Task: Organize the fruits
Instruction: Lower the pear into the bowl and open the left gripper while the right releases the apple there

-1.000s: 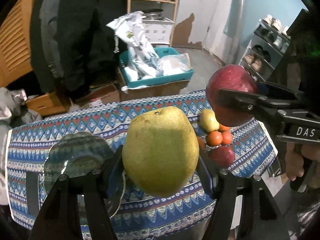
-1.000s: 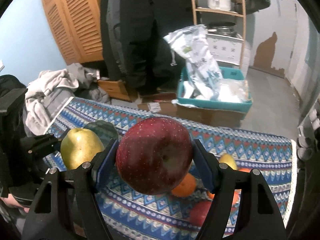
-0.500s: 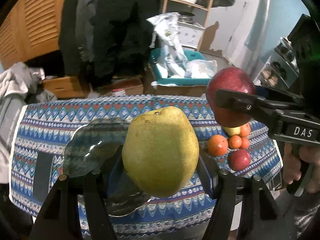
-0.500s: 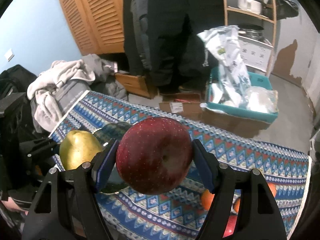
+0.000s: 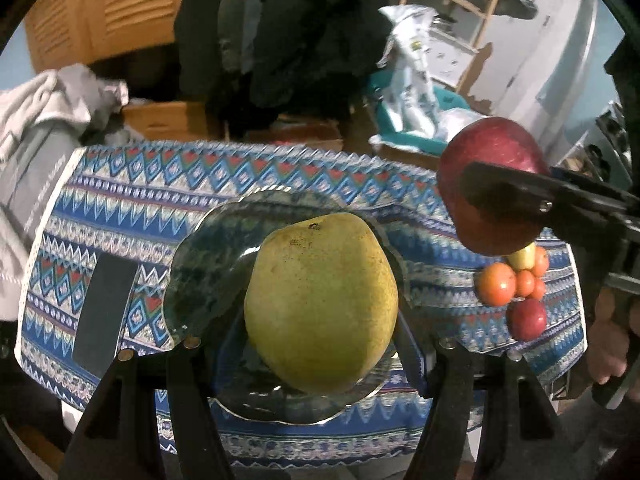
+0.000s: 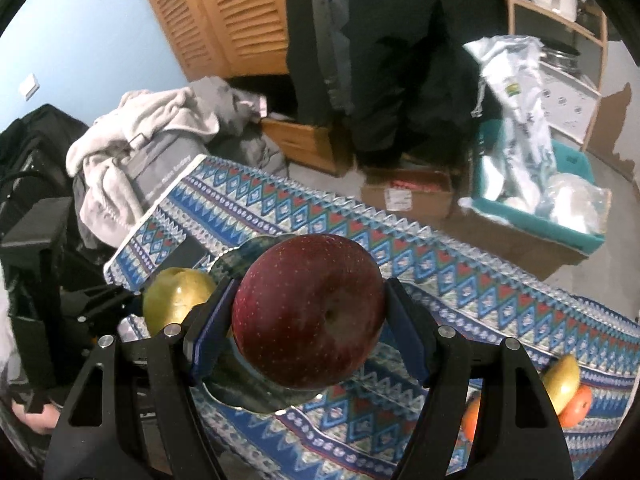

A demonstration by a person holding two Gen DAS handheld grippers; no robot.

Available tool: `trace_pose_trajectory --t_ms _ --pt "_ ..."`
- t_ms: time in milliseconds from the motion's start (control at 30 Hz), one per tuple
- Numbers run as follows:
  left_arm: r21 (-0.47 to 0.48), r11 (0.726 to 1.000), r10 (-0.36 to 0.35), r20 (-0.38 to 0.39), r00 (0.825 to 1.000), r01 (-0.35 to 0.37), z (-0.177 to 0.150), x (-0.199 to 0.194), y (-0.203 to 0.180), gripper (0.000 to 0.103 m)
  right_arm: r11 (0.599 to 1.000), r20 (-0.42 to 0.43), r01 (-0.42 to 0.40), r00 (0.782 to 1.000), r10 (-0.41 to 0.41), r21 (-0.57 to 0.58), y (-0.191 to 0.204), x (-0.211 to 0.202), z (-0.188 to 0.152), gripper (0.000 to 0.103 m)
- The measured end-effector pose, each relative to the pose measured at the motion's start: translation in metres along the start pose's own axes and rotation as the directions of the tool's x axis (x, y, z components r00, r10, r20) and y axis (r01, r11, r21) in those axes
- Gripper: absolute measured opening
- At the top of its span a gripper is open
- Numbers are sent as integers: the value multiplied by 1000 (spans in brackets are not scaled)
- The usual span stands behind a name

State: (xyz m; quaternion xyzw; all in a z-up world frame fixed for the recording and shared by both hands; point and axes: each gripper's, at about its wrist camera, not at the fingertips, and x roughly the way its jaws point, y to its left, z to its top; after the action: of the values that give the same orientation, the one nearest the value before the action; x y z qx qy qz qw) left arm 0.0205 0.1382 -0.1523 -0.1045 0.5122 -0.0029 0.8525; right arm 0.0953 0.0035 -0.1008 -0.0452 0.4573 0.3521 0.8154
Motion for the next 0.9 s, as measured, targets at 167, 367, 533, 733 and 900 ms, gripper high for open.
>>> trace_pose_trajectory --t_ms 167,367,533,733,900 --pt "-55 998 17 -66 998 -20 -5 22 21 68 1000 -44 -22 999 22 6 3 28 -1 74" --pt "-63 996 53 -108 993 -60 -12 42 31 68 999 -112 -30 993 32 20 4 61 -11 74" --pt "-89 994 47 -164 985 -63 -19 60 38 68 1000 -157 -26 987 29 16 6 77 -19 74" --pt "-93 992 61 -220 974 -84 -28 80 40 68 1000 -200 -20 980 21 7 9 93 -30 74" --pt "-116 990 46 -256 965 -77 -35 89 42 68 1000 -222 -17 975 18 7 7 100 -37 74"
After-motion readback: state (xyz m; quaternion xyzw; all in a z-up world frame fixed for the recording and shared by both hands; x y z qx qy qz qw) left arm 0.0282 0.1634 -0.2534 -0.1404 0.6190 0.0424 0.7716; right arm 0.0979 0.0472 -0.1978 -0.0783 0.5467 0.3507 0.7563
